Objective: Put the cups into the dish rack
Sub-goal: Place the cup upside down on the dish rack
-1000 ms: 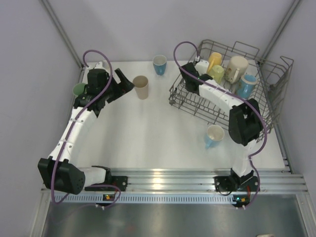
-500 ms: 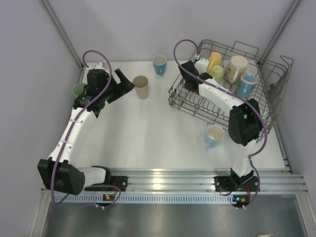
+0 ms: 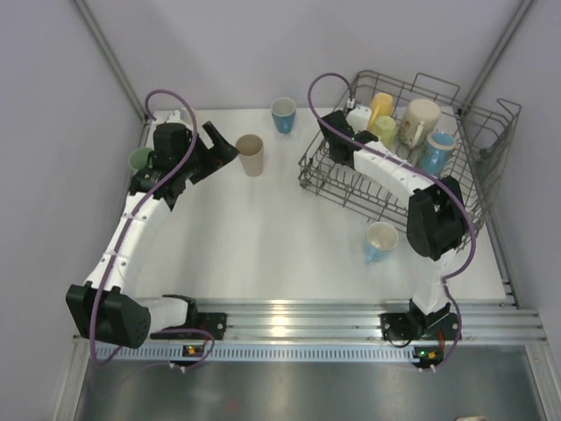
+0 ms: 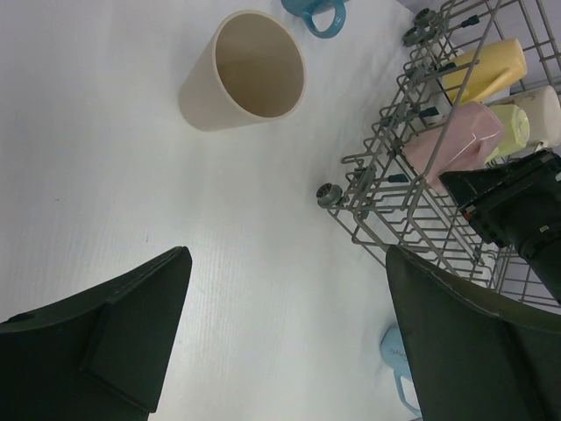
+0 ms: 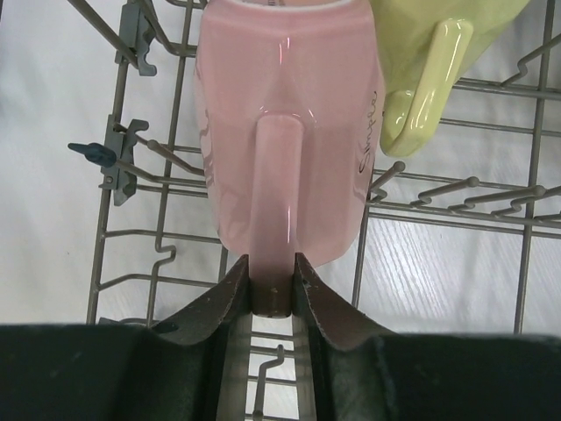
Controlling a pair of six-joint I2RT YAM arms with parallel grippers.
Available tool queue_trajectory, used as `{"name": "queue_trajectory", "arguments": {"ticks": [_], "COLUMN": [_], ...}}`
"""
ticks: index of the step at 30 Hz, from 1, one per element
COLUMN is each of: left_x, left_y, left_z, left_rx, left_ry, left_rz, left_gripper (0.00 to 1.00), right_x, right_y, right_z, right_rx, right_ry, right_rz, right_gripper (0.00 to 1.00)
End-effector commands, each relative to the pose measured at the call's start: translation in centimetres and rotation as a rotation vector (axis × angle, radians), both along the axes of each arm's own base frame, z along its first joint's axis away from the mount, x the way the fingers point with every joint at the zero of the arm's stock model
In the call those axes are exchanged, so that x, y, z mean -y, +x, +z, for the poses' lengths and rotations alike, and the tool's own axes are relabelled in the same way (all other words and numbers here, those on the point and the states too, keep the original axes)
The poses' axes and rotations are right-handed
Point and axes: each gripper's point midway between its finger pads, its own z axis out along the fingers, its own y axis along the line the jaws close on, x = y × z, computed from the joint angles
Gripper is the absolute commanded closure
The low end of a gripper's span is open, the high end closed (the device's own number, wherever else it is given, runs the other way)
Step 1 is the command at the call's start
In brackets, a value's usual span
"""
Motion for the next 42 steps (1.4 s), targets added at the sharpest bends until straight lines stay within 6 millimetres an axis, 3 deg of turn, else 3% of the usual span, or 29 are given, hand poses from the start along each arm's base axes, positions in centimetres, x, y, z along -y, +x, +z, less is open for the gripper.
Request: {"name": "queue_trajectory", "arguments": {"ticks": [1,4,16,21,31,35,36,39,42], "left_x": [-0.1,0.0,0.1,0.1,0.1,0.1,0.1,0.1,0.2], "left_y": [-0.5,-0.6,-1.0,-1.0,-1.1,-1.1,-1.0,-0.9,-0.6], "left_z": [0.7,0.7,1.5,1.8,2.2,2.2,2.2,2.1,1.9], "left_rx": [0.02,0.017,0.035,0.043,0.053,0.053,0.053,0.05,0.039], "left_ry": [-0.012,-0.018,-0.034,-0.038,-0.038,-0.037,-0.038,-0.038,-0.041], "left_rz": [0.0,-0.004,-0.003,-0.008,-0.011,-0.009,-0.011,-0.005,-0.005], "left_gripper": [0.02,0.02,0.02,0.02,0.02,0.02,0.02,0.02,0.02], "right_x": [-1.8,-1.9,-1.9,-1.3,-1.5,-1.1,-1.3,0.2,1.9], "right_y": [0.4,0.0,-2.0,-2.4,-3.3,-3.4,-3.3,-2.0,0.5], "right_z": [2.3,2.1,1.8,3.2,4.5,6.6,7.1,9.0,10.5], "right_rx": [0.08,0.063,0.011,0.015,-0.023,0.0,0.01,0.058,0.11], "right_ry": [0.134,0.134,0.153,0.14,0.209,0.264,0.294,0.34,0.347], "right_rz": [0.006,0.013,0.069,0.09,0.223,0.304,0.328,0.347,0.346], "right_gripper": [0.78,0.71,0.67,0.61,0.59,0.65,0.71,0.82,0.85]}}
